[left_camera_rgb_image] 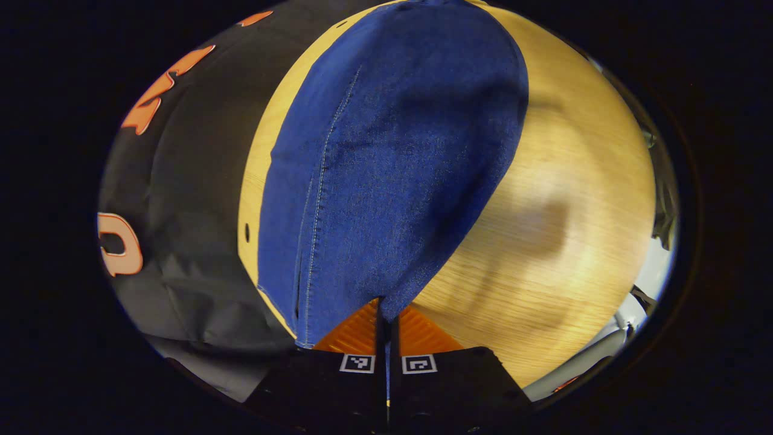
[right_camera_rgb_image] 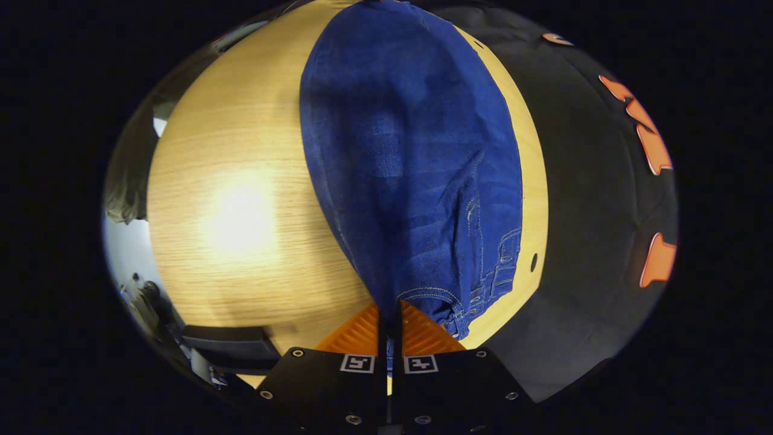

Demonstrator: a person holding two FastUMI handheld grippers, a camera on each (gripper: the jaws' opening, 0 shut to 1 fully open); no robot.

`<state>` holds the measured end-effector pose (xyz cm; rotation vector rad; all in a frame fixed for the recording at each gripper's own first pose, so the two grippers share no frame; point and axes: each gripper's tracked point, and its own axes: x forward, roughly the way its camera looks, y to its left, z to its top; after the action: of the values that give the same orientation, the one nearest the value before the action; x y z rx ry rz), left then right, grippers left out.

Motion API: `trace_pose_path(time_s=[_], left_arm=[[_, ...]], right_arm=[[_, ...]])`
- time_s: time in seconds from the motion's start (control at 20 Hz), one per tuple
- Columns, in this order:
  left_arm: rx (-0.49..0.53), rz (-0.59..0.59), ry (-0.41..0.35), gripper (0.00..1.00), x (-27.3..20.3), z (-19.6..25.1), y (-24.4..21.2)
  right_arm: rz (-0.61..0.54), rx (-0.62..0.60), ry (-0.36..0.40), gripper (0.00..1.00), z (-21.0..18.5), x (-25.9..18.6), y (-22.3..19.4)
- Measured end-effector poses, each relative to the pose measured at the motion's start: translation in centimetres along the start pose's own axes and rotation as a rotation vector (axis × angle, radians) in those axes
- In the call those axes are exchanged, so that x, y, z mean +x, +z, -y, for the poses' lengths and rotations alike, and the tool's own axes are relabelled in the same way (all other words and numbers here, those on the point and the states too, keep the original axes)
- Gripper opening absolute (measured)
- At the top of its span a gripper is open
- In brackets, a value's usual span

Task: Grasp the waist and the cuffs of the jeans and fold them to make the two legs overlap; first hold the waist and fold one-third of the jeans toward the cuffs, then hold the cuffs and fold the remaining one-third in the same direction to finish folding.

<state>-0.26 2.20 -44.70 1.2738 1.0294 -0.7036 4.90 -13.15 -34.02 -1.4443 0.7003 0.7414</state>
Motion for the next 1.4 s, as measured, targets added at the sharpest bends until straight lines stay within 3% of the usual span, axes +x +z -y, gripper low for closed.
trace_pose_path(time_s=[0.25, 0.45, 0.75, 0.9, 1.1, 1.4], left_arm=[[0.010, 0.015, -0.255, 0.02, -2.6, -2.5, 0.6], [0.044, 0.044, -0.382, 0.02, -5.6, -7.7, 1.7], [0.061, 0.008, -0.620, 0.02, -5.5, -15.1, 2.1], [0.098, -0.015, -0.667, 0.02, -3.1, -19.0, 3.1], [0.151, -0.066, -0.721, 0.02, 0.8, -22.9, 4.5], [0.285, -0.155, -0.652, 0.07, 8.0, -28.0, 5.1]], right_arm=[[-0.013, 0.126, 0.172, 0.04, 2.5, -3.2, 0.9], [-0.022, 0.224, 0.238, 0.04, 6.5, -4.6, 1.2], [-0.063, 0.357, 0.433, 0.04, 9.6, -5.0, 1.8], [-0.087, 0.442, 0.530, 0.04, 11.0, -4.3, 2.1], [-0.108, 0.571, 0.600, 0.04, 13.5, -2.1, 2.7], [-0.155, 0.671, 0.488, 0.03, 18.4, 5.7, 3.7]])
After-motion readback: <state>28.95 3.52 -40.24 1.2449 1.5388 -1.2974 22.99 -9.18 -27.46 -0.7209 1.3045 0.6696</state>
